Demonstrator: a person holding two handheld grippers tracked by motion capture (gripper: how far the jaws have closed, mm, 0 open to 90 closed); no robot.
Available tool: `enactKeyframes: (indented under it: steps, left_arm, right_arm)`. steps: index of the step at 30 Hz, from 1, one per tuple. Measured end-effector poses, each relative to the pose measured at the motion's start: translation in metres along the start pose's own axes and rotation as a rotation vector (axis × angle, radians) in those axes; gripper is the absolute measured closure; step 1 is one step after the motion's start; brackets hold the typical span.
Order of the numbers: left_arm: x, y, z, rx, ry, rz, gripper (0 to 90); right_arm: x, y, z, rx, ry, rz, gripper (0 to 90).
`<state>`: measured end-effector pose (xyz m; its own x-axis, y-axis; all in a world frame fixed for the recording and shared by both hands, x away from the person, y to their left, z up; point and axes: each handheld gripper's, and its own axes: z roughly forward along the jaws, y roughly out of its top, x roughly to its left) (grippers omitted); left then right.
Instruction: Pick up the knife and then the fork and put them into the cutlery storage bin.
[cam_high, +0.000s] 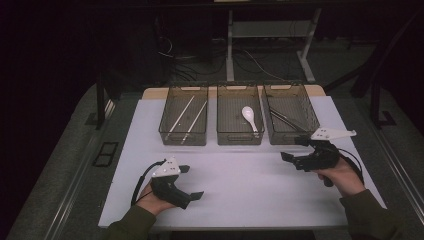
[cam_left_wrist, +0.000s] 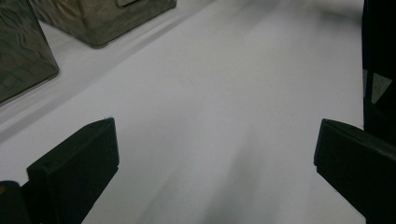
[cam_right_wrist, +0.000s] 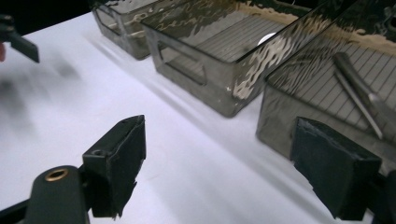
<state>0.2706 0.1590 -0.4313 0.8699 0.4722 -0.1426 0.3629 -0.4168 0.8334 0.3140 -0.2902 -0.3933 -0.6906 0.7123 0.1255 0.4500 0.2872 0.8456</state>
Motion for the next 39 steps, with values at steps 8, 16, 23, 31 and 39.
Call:
enactKeyframes:
  steps: [8,16,23,31,39]
  left_arm:
    - [0.001,0.0,-0.001,-0.004,0.001,-0.001,0.0]
    - [0.002,0.0,-0.002,-0.009,-0.001,0.001,0.0]
    - [0.002,0.0,-0.003,-0.013,0.002,0.0,0.0]
    - [0.002,0.0,-0.004,-0.016,0.003,0.006,0.0]
    - [0.002,0.0,-0.004,-0.017,0.005,0.002,0.0]
  right_arm:
    - [0.015,-0.018,-0.002,0.005,0.02,-0.019,13.8]
    - [0.024,-0.038,-0.002,0.015,0.02,-0.017,13.8]
    - [0.029,-0.051,-0.009,-0.007,0.017,0.031,13.8]
    - [0.029,-0.06,-0.015,-0.001,-0.001,0.035,13.8]
    - [0.03,-0.064,-0.019,-0.007,-0.007,0.045,13.8]
